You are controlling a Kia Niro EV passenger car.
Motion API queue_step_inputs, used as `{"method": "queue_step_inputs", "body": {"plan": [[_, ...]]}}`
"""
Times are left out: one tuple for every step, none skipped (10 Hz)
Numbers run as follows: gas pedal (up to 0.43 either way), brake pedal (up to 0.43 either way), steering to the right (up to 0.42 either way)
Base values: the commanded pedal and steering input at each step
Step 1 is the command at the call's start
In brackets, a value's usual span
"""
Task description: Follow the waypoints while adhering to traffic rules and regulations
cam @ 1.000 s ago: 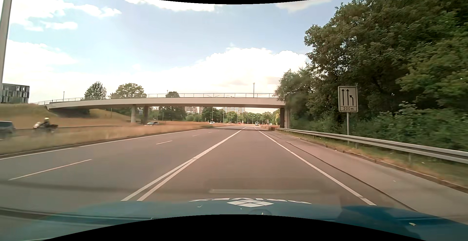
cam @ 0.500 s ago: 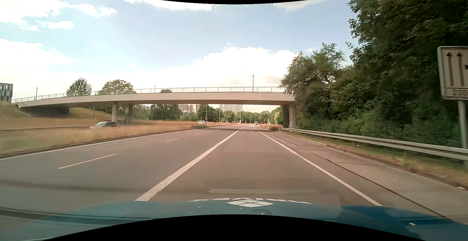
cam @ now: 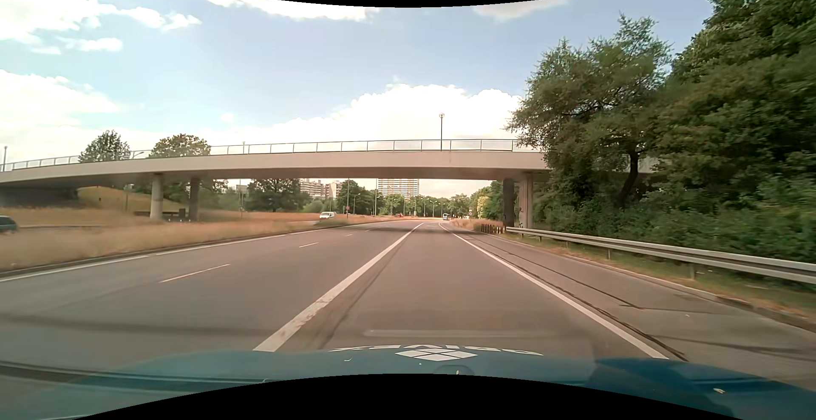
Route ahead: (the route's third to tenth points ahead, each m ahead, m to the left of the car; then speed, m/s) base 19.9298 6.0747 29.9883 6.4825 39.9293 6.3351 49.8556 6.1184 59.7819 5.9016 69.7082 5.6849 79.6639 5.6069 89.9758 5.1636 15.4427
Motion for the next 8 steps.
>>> {"method": "queue_step_inputs", "body": {"plan": [[0.197, 0.000, 0.007], [0.197, 0.000, 0.006], [0.197, 0.000, 0.005], [0.197, 0.000, 0.004], [0.197, 0.000, 0.004], [0.197, 0.000, 0.003], [0.197, 0.000, 0.003], [0.189, 0.000, 0.002]]}}
